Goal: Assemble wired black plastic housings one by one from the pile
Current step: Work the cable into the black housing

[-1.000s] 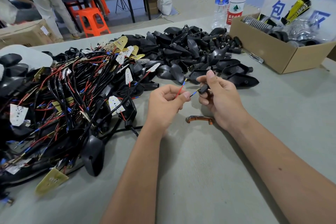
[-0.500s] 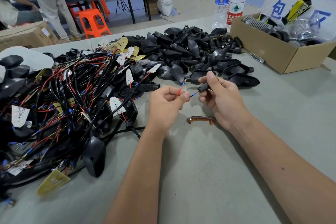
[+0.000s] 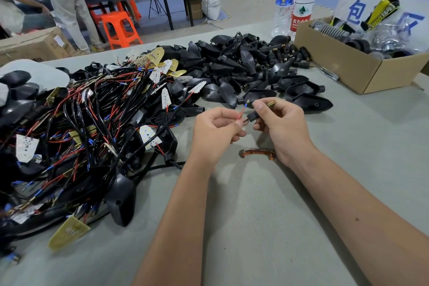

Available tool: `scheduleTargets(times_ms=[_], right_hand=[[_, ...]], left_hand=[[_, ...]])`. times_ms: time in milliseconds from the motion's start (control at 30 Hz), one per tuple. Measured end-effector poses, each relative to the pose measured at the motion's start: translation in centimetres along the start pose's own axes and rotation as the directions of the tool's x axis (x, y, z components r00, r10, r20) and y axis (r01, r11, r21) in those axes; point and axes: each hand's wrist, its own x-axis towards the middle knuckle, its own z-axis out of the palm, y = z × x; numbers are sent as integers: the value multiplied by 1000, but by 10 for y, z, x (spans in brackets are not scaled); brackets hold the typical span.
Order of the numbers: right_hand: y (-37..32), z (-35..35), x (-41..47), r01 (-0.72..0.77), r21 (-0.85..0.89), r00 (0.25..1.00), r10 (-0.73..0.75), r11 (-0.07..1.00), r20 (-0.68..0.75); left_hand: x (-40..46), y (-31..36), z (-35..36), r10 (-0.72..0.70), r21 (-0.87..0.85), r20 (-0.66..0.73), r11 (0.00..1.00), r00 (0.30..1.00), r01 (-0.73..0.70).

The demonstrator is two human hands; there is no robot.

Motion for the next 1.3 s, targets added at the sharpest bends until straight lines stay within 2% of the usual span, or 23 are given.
scheduleTargets(times_ms=[67, 200, 300, 400, 567, 800, 967, 1133, 1200, 1300], right_hand=[[1, 0, 1, -7, 27, 1000, 7, 1000, -20], [2, 0, 3, -38, 42, 999, 38, 998, 3], [2, 0, 3, -39, -6, 997, 39, 999, 62], [0, 3, 1, -47, -6, 994, 48, 999, 103], [-5, 2, -5, -59, 29, 977, 52, 998, 208], [-10, 5, -9, -29, 11, 982, 27, 1000, 186], [-12, 10, -11, -149, 148, 954, 103, 978, 281], [-12, 15, -12, -147, 155, 973, 115, 977, 201], [-12, 15, -12, -158, 162, 977, 131, 974, 169], [-11, 15, -12, -165, 183, 980, 141, 969, 138]], left_hand=[[0, 4, -2, -2, 34, 19, 999, 1000, 1], [0, 4, 0, -16, -69, -182, 998, 983, 4], [-1, 0, 2, -63, -148, -264, 989, 962, 24], [0, -3, 3, -30, -44, -327, 999, 944, 17], [-2, -2, 7, -19, -71, -282, 997, 959, -1], [-2, 7, 9, -64, -113, -142, 992, 988, 48], [-2, 15, 9, -67, -267, -31, 962, 997, 56], [-1, 24, -1, -43, -496, -70, 868, 997, 2], [-1, 25, -3, -13, -454, -130, 890, 991, -48], [-2, 23, -5, 68, -172, -193, 980, 979, -102]])
